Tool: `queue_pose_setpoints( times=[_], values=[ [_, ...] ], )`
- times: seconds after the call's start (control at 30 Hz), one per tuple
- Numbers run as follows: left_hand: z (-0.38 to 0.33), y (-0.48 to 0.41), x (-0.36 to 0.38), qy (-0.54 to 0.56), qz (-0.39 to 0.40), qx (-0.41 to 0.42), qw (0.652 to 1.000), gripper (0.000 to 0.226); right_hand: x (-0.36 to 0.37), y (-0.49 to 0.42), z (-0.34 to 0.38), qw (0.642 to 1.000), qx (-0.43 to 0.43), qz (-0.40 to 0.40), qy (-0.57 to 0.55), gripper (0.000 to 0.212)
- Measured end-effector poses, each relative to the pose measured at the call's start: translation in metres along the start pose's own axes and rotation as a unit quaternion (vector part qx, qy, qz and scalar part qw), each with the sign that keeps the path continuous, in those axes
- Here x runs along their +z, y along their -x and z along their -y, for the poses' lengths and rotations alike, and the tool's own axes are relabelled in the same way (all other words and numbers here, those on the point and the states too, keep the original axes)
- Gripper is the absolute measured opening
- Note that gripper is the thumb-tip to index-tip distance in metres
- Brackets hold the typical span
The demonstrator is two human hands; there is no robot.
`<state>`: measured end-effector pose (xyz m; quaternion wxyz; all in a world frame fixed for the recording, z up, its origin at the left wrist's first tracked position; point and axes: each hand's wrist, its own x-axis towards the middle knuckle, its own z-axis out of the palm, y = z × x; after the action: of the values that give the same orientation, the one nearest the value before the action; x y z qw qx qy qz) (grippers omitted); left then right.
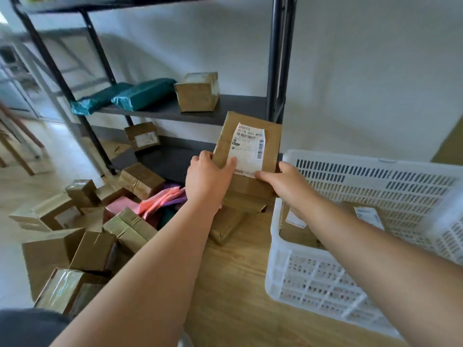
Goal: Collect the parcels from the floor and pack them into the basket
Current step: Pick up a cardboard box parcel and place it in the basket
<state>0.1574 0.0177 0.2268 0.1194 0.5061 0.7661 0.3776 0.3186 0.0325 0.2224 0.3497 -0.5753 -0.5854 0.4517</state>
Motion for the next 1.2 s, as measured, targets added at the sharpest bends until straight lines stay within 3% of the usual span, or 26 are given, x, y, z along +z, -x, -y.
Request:
queue_pose_setpoints(
  times=[0.27,0.47,0.63,0.87,1.03,1.2],
  values=[
    [-0.076,-0.002,0.039,0.051,0.057,0.078,0.994,0.052,-0.091,-0.009,0.007,0.999,-0.006,-0.051,-0.008,0.042],
    [-0.124,0.001,0.102,0.062,0.196,0.113,0.972,0.042,-0.176,-0.019,-0.014,0.994,0.007,-0.089,0.065,0.047],
    [-0.161,0.021,0.163,0.09,0.277,0.116,0.95,0.045,-0.235,-0.027,-0.057,0.98,0.08,-0.15,0.103,0.063],
    [-0.187,0.061,0.271,0.079,0.409,0.083,0.905,0.043,-0.298,-0.025,-0.132,0.965,0.178,-0.159,0.104,0.037],
    [-0.197,0.085,0.341,0.07,0.501,0.085,0.859,0.036,-0.331,-0.033,-0.176,0.947,0.231,-0.187,0.124,0.043],
    [-0.195,0.106,0.397,0.044,0.535,0.085,0.839,0.039,-0.353,-0.052,-0.222,0.919,0.292,-0.206,0.167,0.057]
  ],
)
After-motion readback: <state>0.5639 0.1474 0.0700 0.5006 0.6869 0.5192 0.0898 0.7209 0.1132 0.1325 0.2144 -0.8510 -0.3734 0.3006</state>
